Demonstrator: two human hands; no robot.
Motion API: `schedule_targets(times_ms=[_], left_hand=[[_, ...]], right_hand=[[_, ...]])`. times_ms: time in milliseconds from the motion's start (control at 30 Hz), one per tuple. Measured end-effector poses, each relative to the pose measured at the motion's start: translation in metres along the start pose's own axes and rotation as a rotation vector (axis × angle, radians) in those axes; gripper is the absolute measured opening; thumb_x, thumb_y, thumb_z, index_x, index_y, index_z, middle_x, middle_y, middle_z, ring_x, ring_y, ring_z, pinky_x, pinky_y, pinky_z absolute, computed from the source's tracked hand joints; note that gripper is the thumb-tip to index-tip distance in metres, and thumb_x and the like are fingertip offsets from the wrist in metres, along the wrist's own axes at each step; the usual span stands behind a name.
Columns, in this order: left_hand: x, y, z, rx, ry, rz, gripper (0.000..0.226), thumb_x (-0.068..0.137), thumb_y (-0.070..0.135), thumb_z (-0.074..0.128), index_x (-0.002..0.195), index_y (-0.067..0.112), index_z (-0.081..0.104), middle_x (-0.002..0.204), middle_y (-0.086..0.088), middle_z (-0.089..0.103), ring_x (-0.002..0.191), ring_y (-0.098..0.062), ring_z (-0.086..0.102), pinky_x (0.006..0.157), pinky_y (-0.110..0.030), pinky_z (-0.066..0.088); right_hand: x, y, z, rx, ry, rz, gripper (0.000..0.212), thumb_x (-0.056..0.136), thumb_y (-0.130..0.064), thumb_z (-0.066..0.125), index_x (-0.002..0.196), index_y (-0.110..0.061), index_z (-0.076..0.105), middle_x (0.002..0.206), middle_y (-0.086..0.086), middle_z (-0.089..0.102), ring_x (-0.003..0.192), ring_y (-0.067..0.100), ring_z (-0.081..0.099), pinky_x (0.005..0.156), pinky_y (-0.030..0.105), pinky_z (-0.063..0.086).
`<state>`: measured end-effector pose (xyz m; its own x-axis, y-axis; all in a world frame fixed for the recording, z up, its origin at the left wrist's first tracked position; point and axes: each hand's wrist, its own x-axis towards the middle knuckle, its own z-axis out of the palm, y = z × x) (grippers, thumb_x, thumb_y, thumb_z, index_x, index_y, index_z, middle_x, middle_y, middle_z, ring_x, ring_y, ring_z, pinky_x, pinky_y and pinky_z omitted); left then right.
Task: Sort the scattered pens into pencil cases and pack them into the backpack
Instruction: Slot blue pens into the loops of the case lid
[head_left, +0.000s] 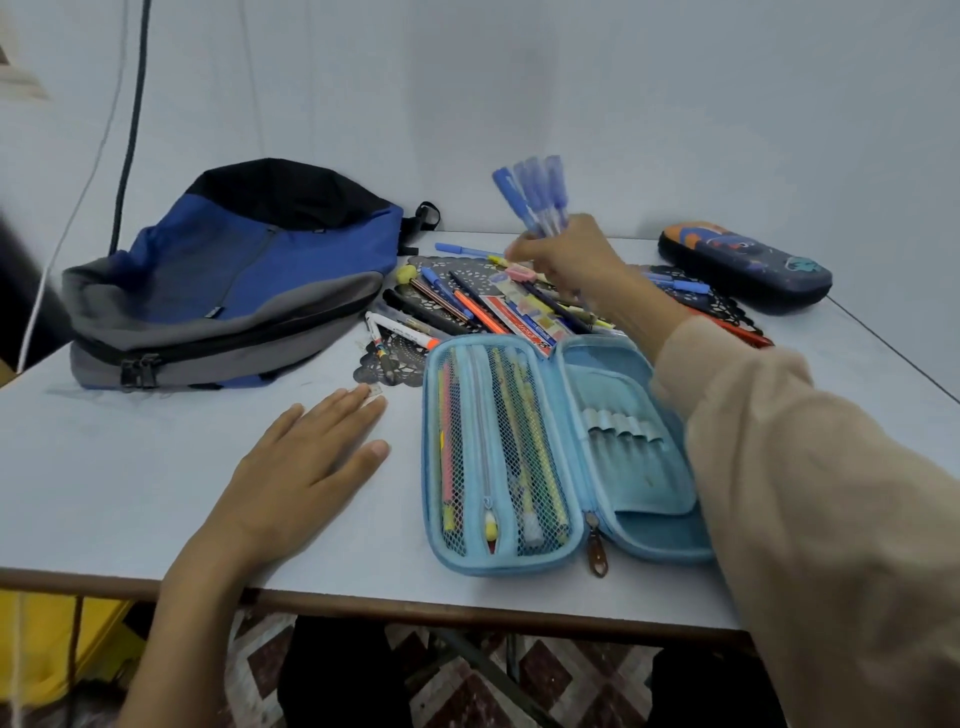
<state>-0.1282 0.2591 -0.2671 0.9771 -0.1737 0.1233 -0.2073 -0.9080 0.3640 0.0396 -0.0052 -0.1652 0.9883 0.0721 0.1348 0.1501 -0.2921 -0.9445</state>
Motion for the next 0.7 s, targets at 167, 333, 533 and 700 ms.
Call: schedule_targets(times_ms=[167,333,533,700], left_hand=[[0.0,0.001,0.0,0.016,-0.006,-0.008,0.075,0.081,0.075,0.008,0.149,0.047,0.022,0.157,0.031,0.008,0.141,0.017,-0.003,0.122,-0.027,0.0],[0.0,0.0,0.001,0.008,0.004,-0.006,0.074,0.081,0.075,0.01,0.149,0.048,0.023,0.156,0.032,0.008,0.14,0.018,-0.003,0.121,-0.025,-0.001],[0.0,0.0,0.001,-0.006,0.019,-0.002,0.074,0.081,0.074,0.01,0.149,0.047,0.025,0.155,0.033,0.01,0.14,0.018,-0.002,0.12,-0.024,-0.001],[0.0,0.002,0.001,-0.003,0.016,-0.001,0.075,0.081,0.074,0.009,0.149,0.047,0.025,0.155,0.033,0.009,0.14,0.018,-0.003,0.12,-0.024,-0.002]], right_hand=[[0.044,0.0,0.058,-0.463,0.0,-0.11,0.023,0.08,-0.014,0.072,0.102,-0.009,0.071,0.097,0.008,0.07,0.078,0.02,0.061,0.069,0.03,0.051],[0.043,0.018,0.094,-0.955,0.026,-0.257,0.022,0.093,-0.023,0.058,0.109,-0.008,0.06,0.112,0.015,0.065,0.104,0.034,0.061,0.077,0.035,0.045],[0.039,0.034,0.093,-1.386,0.104,-0.359,0.024,0.093,-0.008,0.054,0.116,-0.01,0.061,0.115,0.01,0.067,0.109,0.029,0.062,0.081,0.034,0.049],[0.04,0.035,0.093,-1.357,0.116,-0.339,0.019,0.094,-0.018,0.058,0.111,-0.011,0.063,0.109,0.008,0.068,0.103,0.028,0.064,0.071,0.03,0.043]])
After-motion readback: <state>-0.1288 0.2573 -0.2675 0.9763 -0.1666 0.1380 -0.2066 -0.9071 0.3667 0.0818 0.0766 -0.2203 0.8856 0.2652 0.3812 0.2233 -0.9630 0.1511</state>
